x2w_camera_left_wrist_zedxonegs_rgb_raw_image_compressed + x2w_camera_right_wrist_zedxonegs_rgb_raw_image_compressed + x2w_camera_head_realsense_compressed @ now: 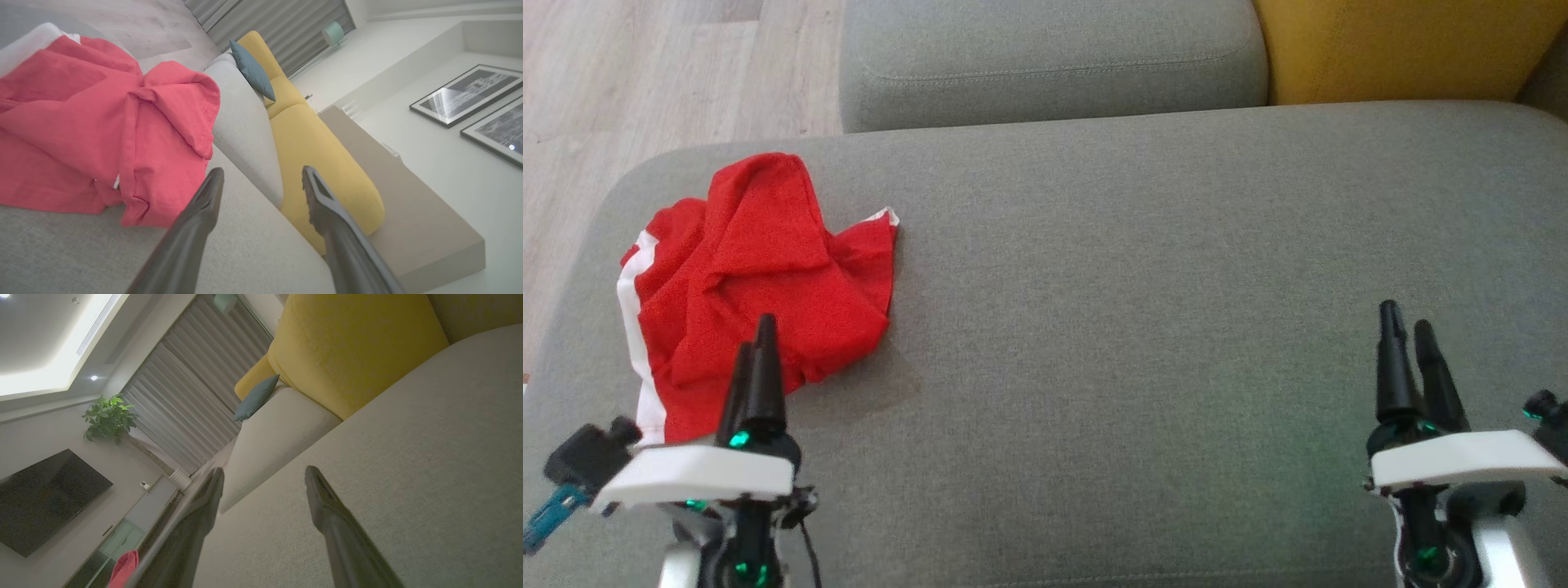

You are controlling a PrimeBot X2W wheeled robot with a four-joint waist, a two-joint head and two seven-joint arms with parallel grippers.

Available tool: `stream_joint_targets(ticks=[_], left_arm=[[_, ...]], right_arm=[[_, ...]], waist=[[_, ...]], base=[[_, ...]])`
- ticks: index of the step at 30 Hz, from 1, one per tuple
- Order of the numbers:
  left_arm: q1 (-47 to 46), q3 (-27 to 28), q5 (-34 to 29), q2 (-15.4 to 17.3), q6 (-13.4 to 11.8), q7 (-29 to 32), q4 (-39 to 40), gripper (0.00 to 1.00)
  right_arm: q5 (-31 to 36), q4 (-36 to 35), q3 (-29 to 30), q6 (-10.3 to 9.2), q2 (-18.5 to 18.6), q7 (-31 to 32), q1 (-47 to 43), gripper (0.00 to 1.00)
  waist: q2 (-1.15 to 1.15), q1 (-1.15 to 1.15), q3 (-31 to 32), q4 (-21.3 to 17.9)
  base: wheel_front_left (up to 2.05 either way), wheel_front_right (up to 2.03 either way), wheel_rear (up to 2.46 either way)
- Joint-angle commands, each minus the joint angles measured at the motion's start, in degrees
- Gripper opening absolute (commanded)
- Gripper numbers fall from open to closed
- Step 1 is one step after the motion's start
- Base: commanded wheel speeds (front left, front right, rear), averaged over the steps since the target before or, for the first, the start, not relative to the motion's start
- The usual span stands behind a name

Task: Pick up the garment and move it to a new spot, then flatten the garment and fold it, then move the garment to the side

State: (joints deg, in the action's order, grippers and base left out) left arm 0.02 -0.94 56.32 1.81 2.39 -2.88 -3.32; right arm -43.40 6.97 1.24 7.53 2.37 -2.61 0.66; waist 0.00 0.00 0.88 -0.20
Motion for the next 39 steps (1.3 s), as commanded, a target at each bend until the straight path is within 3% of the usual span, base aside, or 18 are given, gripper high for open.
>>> stream_joint_targets(ticks=[1,6,19,39], left_arm=[[-1.3,0.1,-2.7,0.7,-0.3,-0.6,2.8,1.00],[-1.0,-1.9,-9.2,0.7,-1.0,-1.5,2.9,1.00],[-0.6,-6.7,-20.5,3.1,-5.9,-3.5,2.7,1.00],[-2.8,-19.9,-37.4,11.1,-18.0,-6.8,2.8,1.00]], right_arm=[[2.5,-2.0,-1.2,-0.02,0.3,-0.8,2.3,1.00],[7.6,-2.2,-2.4,-0.02,0.3,-1.7,2.1,1.00],[19.5,-1.8,-3.5,-0.03,0.4,-3.7,1.1,1.00],[33.9,-3.3,-4.4,-0.03,0.4,-7.1,-0.3,1.00]], waist=[[0.00,0.00,0.0,0.0],[0.00,0.00,0.1,0.0],[0.00,0.00,0.1,0.2],[0.00,0.00,0.3,0.2]], base=[[0.00,0.00,0.00],[0.00,0.00,0.00],[0.00,0.00,0.00],[0.00,0.00,0.00]])
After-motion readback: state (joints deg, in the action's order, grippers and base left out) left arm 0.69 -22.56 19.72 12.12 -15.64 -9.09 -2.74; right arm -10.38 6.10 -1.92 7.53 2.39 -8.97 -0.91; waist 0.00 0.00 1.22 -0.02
